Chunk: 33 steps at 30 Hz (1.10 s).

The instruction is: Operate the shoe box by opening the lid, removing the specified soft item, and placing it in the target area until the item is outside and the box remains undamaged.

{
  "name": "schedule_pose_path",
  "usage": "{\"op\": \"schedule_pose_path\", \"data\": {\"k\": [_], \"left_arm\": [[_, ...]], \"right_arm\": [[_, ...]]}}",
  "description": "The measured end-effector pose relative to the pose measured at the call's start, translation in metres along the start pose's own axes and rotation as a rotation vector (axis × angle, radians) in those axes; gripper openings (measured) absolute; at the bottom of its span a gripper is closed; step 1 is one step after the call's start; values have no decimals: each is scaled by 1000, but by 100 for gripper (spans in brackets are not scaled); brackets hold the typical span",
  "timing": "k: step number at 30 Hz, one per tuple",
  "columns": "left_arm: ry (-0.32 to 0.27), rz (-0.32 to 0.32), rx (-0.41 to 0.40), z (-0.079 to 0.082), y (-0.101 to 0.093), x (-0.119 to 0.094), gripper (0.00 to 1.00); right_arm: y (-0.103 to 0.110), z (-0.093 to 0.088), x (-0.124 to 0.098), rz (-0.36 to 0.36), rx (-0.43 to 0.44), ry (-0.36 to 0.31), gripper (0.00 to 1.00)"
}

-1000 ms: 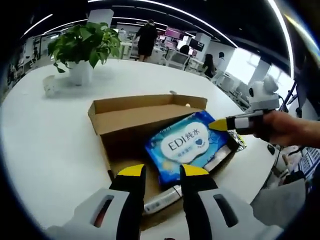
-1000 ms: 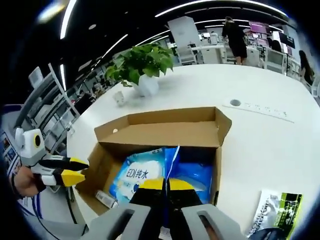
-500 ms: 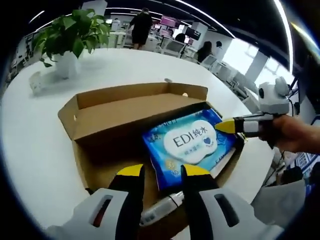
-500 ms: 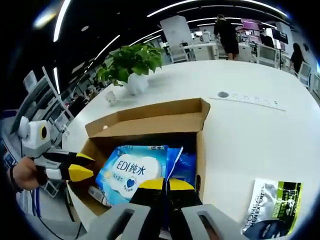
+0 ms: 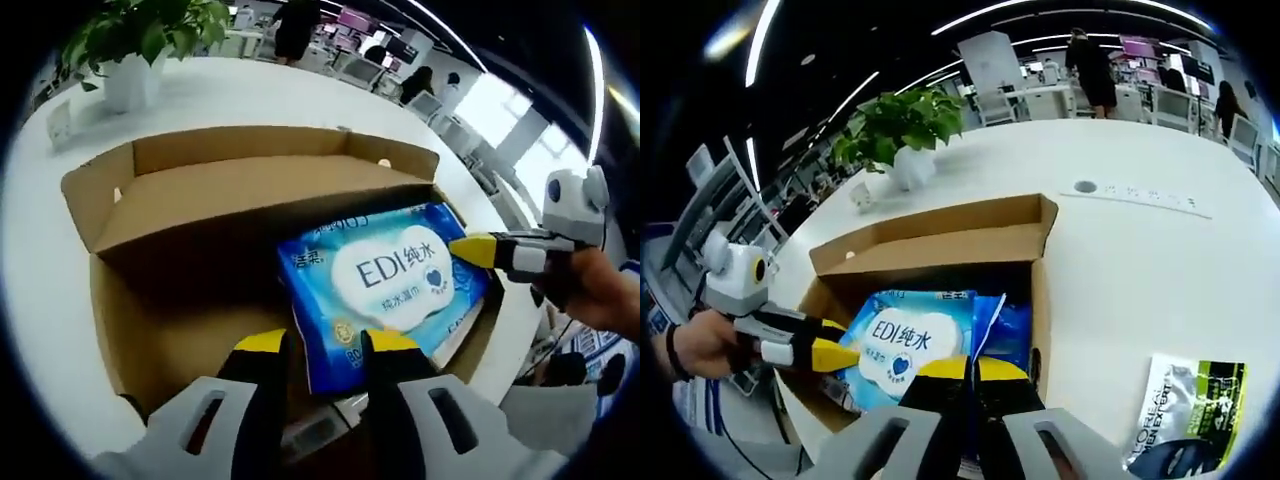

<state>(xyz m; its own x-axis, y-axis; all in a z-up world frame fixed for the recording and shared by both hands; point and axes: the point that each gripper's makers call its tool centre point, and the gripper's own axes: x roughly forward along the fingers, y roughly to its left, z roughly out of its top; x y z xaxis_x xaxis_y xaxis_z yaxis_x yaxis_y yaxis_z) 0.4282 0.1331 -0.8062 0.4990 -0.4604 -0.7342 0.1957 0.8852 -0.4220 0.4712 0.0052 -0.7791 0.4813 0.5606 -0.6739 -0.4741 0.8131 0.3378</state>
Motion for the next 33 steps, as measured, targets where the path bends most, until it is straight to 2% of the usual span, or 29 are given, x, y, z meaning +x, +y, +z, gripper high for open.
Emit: {"op": "schedule_pose_path", "data": {"k": [2,4,8,11,18,25,33], "left_arm": [[3,-13,-15,-1,-2,2,23],[-8,-23,-69,0,-4,3,20],[-56,-47,-231,3,-5,-1,12],[-59,-34,-179,1,-10,-5,8],[-91,-30,-247,3,-13,-13,4],[-119,-36,-211,11,-20,-29,4],[-135,-35,-192,17,-21,-36,3]], "right_arm": [[-1,0,1,4,0,0,0],[-2,0,1,7,9,0,0],[-1,-1,1,7,10,2,0],[-2,-1,1,11,23,1,0],[2,-1,-2,24,23,-8,0],[9,3,-9,40,19,-30,0],[15,5,-16,51,13,-45,0]]}}
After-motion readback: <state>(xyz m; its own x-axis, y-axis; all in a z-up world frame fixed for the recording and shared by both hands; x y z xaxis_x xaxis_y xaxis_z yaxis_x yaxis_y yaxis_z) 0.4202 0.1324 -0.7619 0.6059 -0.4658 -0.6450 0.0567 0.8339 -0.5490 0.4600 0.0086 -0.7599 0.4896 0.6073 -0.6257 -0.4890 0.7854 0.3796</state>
